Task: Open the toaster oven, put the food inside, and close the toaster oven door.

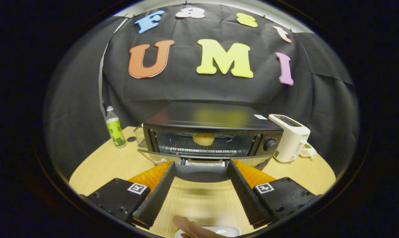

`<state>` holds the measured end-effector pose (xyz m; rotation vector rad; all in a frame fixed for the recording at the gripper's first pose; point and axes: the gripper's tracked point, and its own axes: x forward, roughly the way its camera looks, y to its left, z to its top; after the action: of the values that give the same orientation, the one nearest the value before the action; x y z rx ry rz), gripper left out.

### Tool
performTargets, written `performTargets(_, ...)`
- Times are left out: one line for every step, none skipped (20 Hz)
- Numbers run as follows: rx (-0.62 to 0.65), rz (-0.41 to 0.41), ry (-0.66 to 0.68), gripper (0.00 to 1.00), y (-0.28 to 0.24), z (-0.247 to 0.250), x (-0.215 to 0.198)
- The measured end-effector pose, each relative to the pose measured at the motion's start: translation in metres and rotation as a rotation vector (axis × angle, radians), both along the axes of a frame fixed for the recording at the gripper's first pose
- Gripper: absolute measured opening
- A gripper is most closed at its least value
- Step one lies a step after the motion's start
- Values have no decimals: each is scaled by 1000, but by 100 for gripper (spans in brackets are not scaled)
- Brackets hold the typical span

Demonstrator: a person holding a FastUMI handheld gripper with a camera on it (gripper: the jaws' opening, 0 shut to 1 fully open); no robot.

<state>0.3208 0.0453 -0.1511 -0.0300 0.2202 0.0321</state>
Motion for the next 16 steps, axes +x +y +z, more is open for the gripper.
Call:
performTargets(-1, -1, -21, 100, -3, 5, -2)
performTargets(-11, -9, -37, 100, -8, 11, -2)
performTargets(-20, -24, -32, 100, -12, 9, -4)
performTargets(-8, -18, -30, 100, -11, 10, -8)
performTargets(6, -17, -25, 100, -9, 10, -11)
performTargets(24, -15, -28, 100, -9, 13, -17)
performTargets(34, -7, -34, 100, -8, 18, -26)
performTargets(31, -10, -47, 100, -10, 23, -33)
performTargets(24, -12, -62, 100, -14, 29, -40)
performTargets(17, -6, -76, 100, -13, 35, -49)
performTargets(3, -7, -88, 100, -13, 42, -60)
performTargets(-8, -8, -112, 100, -14, 52, -70)
performTargets(-21, -5, -137, 100, -14, 62, -79)
performTargets(-31, -4, -159, 100, -14, 72, -90)
performTargets(-31, -1, -179, 100, -14, 82, -101)
performTargets(-30, -4, -186, 100, -15, 91, -112)
